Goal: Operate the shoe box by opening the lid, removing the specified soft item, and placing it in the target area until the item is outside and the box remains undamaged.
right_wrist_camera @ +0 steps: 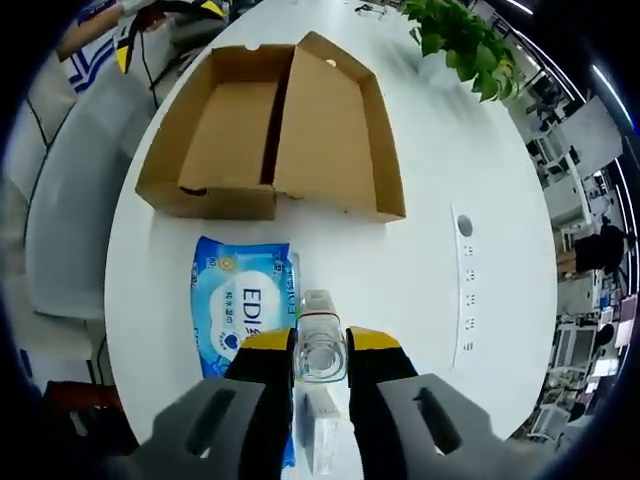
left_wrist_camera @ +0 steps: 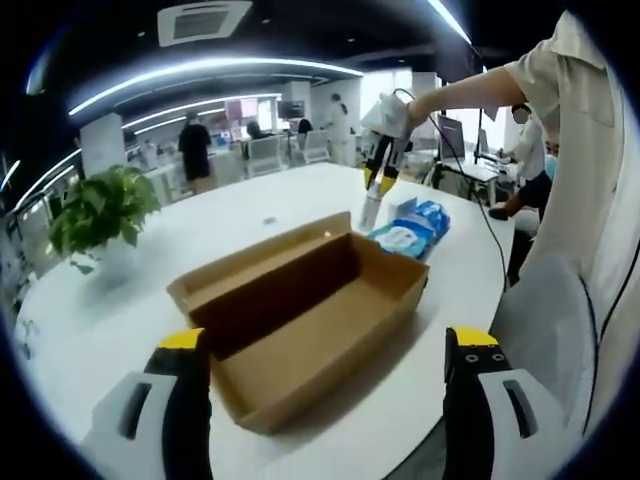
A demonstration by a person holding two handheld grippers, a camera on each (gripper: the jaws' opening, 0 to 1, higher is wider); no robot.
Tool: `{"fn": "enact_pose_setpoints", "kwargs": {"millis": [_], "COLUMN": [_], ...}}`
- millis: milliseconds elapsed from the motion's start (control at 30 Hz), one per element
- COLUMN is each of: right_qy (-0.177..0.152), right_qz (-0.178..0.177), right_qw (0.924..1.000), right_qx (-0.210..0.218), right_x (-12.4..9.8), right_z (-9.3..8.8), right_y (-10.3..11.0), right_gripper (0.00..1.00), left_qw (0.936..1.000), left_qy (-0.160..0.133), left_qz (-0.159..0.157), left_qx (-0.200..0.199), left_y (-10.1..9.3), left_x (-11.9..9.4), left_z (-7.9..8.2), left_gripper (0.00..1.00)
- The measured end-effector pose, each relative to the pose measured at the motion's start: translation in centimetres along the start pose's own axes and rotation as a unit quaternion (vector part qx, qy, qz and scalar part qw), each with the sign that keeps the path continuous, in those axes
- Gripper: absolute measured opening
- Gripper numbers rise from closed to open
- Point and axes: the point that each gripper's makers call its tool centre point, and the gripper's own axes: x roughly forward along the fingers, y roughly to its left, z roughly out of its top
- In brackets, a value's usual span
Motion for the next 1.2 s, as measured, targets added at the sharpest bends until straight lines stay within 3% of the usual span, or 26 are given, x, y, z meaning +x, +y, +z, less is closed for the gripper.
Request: {"fn": "enact_pose_setpoints", "kwargs": {"millis": [467,1200], "right_qy": [0.06,0.077], "right_qz": [0.016,0.028], "right_qw": [0.9981,0.9966], "right_qx": [0.002,0.002], "right_x": [1.8,2.5], "right_z": [-1.9,-2.1], "right_y": [-0.3,-0.9], "right_gripper": [0.17,0.18], "left_qw": [0.9999,0.9995], "left_qy": [0.01,0.018], "left_qz": [0.005,0.015], "left_qx": [-0.004,-0.024], "left_y": [0.4,1.0], "left_x": [-0.1,0.1], "left_z": [-1.0,-2.0], "left_gripper": [1.0,0.99]}}
